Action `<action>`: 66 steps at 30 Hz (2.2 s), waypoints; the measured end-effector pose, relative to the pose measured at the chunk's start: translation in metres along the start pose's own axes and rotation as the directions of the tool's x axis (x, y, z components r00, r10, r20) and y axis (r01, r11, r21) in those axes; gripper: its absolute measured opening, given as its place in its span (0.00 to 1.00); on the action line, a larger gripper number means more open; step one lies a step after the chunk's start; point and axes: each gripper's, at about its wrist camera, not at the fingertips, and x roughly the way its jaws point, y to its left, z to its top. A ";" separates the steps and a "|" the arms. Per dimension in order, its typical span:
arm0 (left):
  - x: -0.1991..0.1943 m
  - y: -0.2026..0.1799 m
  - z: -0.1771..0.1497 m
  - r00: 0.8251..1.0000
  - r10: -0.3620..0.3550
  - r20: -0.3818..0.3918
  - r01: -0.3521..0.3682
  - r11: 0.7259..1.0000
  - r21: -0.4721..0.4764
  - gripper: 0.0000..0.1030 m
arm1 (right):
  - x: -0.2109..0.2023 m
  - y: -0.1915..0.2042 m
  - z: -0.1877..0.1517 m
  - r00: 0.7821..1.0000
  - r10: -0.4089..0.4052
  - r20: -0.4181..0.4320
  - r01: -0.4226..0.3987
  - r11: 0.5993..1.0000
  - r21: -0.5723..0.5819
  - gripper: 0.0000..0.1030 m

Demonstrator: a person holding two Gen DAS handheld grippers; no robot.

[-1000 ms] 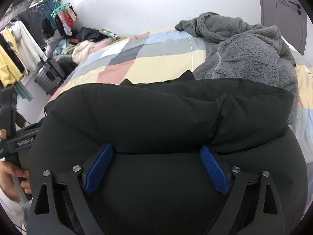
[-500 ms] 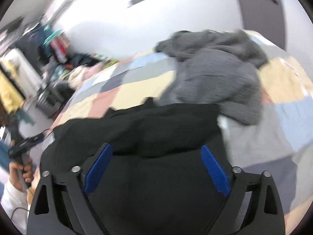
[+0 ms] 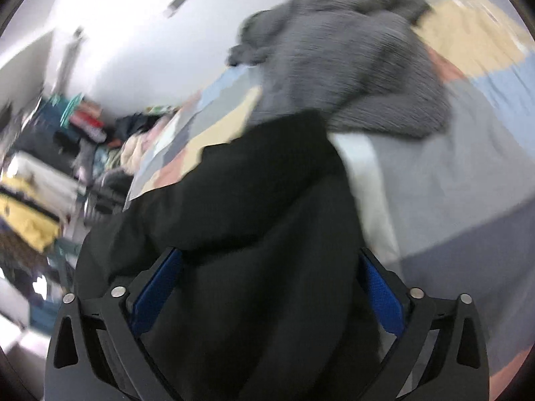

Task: Fold large clothes

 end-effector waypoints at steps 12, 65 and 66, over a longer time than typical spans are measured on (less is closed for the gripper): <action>-0.060 -0.067 0.006 0.966 0.120 0.229 -0.170 0.962 0.212 0.05 | -0.042 0.105 0.028 0.985 -0.108 0.136 0.143 0.946 -0.290 0.07; -0.051 -0.071 0.041 0.937 0.306 0.166 -0.328 0.936 0.129 0.79 | -0.039 0.087 0.064 0.946 -0.256 0.201 0.287 0.947 -0.143 0.79; -0.063 -0.078 0.040 0.936 0.298 0.186 -0.324 0.937 0.129 0.80 | -0.053 0.099 0.065 0.939 -0.256 0.230 0.296 0.941 -0.160 0.81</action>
